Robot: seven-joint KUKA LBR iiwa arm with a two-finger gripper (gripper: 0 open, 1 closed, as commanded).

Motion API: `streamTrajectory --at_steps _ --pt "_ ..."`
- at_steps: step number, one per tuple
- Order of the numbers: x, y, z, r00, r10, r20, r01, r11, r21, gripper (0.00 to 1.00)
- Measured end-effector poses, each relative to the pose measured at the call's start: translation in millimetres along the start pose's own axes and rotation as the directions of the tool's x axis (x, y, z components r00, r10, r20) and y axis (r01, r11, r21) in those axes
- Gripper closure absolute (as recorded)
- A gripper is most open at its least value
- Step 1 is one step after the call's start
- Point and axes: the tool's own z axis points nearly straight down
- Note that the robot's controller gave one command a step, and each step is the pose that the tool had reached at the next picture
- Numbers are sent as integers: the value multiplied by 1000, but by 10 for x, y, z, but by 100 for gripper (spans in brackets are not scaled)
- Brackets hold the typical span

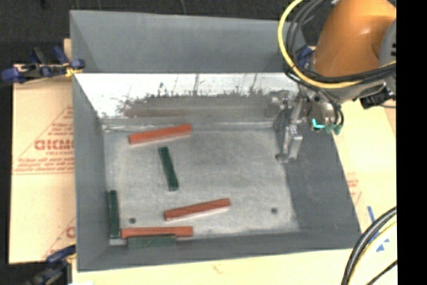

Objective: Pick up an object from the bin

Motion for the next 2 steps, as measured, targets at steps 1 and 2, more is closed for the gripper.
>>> streamTrajectory --at_steps 1,2 --pt "-13 3 -49 1000 -2 8 2 1000 1 0" --pt "269 -212 431 1000 15 13 -15 1000 1 0"
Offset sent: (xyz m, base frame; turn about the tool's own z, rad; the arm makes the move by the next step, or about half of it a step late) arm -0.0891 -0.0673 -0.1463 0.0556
